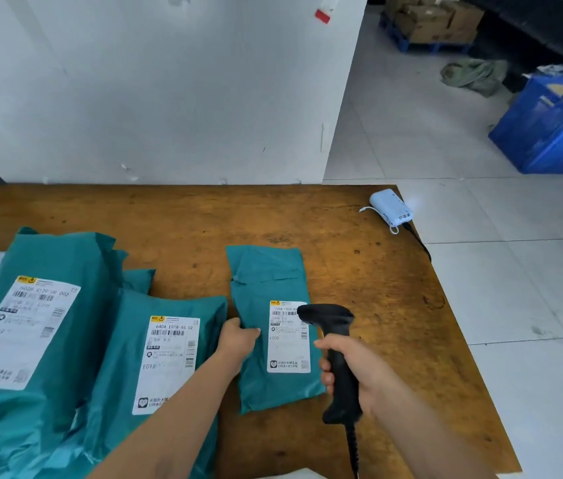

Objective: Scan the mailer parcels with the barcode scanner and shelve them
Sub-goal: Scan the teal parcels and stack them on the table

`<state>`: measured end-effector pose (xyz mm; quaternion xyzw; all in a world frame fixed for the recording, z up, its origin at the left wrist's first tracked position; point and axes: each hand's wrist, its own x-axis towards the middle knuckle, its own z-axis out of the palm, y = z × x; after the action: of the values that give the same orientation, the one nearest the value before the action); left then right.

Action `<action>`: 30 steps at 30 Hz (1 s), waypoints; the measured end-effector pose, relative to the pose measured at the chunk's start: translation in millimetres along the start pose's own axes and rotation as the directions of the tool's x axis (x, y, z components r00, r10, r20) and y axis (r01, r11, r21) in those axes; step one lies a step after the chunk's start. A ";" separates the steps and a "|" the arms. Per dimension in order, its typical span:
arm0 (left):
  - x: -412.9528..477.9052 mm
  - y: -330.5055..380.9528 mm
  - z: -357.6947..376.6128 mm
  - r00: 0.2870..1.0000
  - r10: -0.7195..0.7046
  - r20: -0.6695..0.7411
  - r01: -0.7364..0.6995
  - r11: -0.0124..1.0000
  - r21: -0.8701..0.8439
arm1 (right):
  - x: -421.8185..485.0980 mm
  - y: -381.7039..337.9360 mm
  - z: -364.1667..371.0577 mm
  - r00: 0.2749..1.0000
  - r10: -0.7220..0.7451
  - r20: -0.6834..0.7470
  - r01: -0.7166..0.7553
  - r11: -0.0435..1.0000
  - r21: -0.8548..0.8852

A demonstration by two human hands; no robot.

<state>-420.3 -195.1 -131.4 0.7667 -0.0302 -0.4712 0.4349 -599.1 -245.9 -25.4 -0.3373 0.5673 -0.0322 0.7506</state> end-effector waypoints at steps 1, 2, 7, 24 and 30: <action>0.5 -2.1 0.5 1.000 0.011 0.011 -0.011 1.000 -0.023 | 1.1 0.4 0.1 1.000 0.006 -0.002 -0.006 1.000 0.008; 1.4 -3.7 0.7 1.000 0.020 0.024 -0.019 0.999 -0.043 | 1.7 -0.3 0.9 1.000 0.007 0.001 -0.007 1.000 0.011; -2.9 -3.7 -3.2 0.988 0.156 0.004 -0.156 0.986 0.062 | 2.4 -1.8 7.6 1.000 -0.005 0.014 0.005 1.000 -0.007; -20.5 -10.8 -13.1 0.918 0.376 0.125 -0.396 0.876 0.277 | -5.1 -2.3 10.2 0.999 -0.025 0.026 0.024 1.000 0.012; -16.5 -2.0 -16.0 0.914 0.358 0.190 -0.397 0.883 0.250 | -9.0 -0.1 3.1 0.998 -0.059 -0.005 0.059 0.998 0.009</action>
<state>-418.2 -176.0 -118.5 0.7658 -0.2762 -0.4201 0.4010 -599.5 -240.7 -17.4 -0.3505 0.5587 -0.0575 0.7495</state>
